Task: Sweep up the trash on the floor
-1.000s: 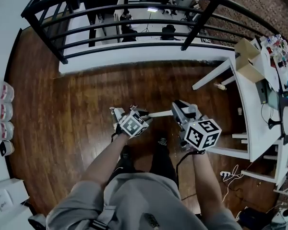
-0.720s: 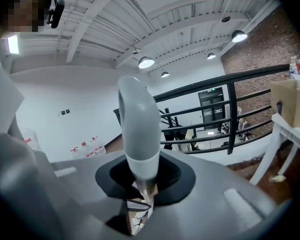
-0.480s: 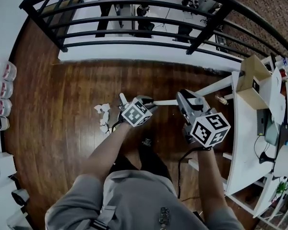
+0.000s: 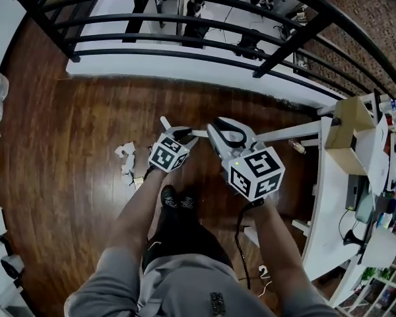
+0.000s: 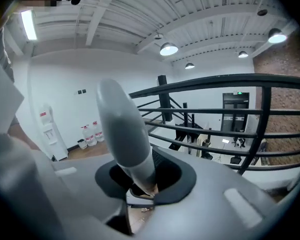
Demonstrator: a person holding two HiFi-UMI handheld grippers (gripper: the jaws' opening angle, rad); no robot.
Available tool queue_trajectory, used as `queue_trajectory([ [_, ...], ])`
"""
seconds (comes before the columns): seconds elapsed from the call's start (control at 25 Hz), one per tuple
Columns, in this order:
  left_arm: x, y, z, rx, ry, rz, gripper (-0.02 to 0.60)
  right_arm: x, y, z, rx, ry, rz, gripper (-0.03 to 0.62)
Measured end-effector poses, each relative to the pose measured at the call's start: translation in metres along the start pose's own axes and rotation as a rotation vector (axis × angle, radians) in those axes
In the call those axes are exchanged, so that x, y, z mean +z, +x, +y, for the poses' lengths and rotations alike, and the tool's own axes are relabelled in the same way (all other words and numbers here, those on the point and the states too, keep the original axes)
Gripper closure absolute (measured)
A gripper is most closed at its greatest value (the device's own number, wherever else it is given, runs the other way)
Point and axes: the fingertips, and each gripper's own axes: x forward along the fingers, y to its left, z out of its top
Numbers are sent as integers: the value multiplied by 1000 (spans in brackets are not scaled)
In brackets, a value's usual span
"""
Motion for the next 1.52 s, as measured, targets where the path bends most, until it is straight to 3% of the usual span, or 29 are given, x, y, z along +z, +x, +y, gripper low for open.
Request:
queue_trajectory([
  [0.2,-25,-23,43,77,-95,-28,456,-5,46,32,91,-50,33,530],
  [0.4,-56,-67,58,135,-162,-24,455,-10,65,76,182,-47,69,530],
  [0.96,-132,-156,50,249,-295,-18,456,-33,71,178,350,-72,127,530],
  [1.24,-143,-176,46,243,-288,-2,456,-35,68,199,346,-76,129,530],
  [1.52,-94,-161,40,157,-186,-3,456,-1,50,156,233,-9,76,530],
])
